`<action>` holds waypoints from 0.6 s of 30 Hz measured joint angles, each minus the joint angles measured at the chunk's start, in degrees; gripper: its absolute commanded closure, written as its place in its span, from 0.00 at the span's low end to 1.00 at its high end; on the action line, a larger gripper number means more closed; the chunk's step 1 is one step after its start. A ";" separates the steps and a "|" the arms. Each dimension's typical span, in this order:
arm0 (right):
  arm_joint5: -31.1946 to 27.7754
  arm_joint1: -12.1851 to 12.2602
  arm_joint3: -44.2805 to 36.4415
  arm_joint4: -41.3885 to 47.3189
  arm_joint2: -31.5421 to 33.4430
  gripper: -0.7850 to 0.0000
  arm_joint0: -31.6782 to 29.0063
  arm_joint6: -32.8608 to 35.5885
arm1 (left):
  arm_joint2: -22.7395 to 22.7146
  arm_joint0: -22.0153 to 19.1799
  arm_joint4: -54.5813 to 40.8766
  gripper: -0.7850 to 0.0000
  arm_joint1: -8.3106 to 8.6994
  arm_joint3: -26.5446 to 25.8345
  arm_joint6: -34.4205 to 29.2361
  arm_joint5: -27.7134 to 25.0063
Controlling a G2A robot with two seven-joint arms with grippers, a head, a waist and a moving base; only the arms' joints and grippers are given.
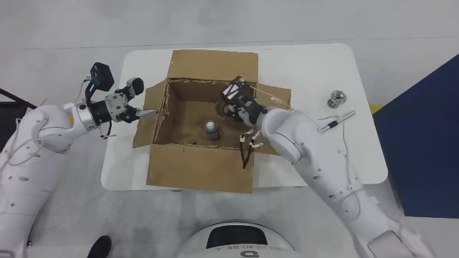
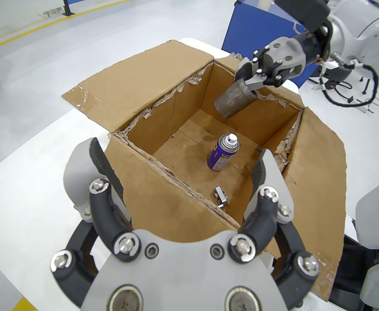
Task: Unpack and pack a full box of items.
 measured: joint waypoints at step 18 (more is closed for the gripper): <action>9.78 -5.97 16.42 -0.01 -11.54 0.74 12.28 8.86 | 0.00 0.00 0.00 0.00 0.00 0.00 0.00 0.00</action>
